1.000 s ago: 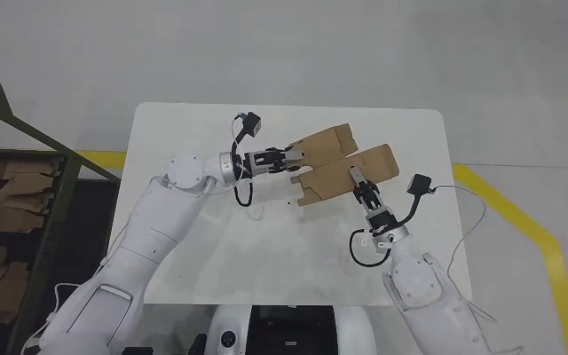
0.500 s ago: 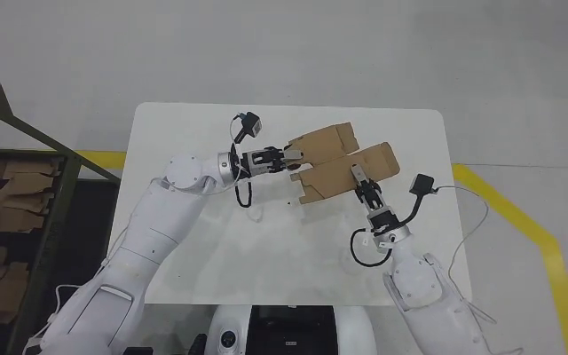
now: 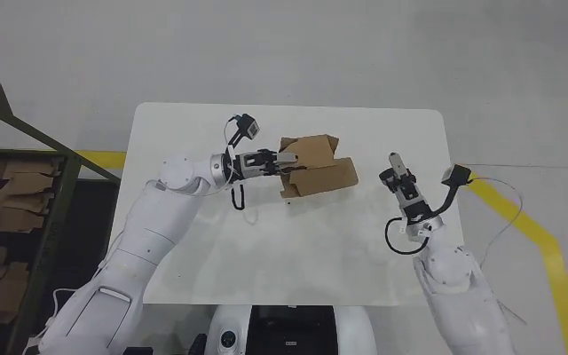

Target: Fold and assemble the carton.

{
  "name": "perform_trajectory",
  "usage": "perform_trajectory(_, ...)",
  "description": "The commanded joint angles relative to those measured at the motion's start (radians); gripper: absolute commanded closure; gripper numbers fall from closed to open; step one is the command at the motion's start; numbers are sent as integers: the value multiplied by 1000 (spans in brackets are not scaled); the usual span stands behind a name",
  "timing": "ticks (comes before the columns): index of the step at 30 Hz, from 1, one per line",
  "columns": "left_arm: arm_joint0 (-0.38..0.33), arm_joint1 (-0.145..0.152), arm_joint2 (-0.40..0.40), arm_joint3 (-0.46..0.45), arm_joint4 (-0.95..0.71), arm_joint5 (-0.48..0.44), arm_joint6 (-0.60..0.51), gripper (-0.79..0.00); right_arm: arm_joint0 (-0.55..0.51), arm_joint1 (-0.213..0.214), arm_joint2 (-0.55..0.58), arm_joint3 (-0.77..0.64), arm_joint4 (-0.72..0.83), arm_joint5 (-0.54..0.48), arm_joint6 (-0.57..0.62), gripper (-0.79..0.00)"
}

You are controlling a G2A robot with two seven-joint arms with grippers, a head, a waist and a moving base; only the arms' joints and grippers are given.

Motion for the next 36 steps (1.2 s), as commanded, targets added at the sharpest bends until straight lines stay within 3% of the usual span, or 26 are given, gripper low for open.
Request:
perform_trajectory(1,-3,0,4,8,-2,9,-26,0,17,8,27,24,57,-54,125,-785)
perform_trajectory(10,-4,-1,26,8,4,1,-106,0,137,38,56,178,345,-134,685,-785)
perform_trajectory(18,-6,-4,46,7,-5,-4,-154,0,264,43,4,343,537,-150,998,-785)
perform_trajectory(25,-13,-10,70,10,-10,-3,-173,0,313,42,-53,375,604,-126,1081,-770)
perform_trajectory(28,-17,-14,83,14,-5,1,-172,0,325,44,-70,374,597,-121,1086,-733)
perform_trajectory(32,-19,-17,94,16,-8,-2,-171,0,343,49,-87,387,591,-119,1088,-619)
perform_trajectory(36,-20,-19,99,21,-9,-4,-169,0,352,53,-100,390,597,-114,1093,-616)
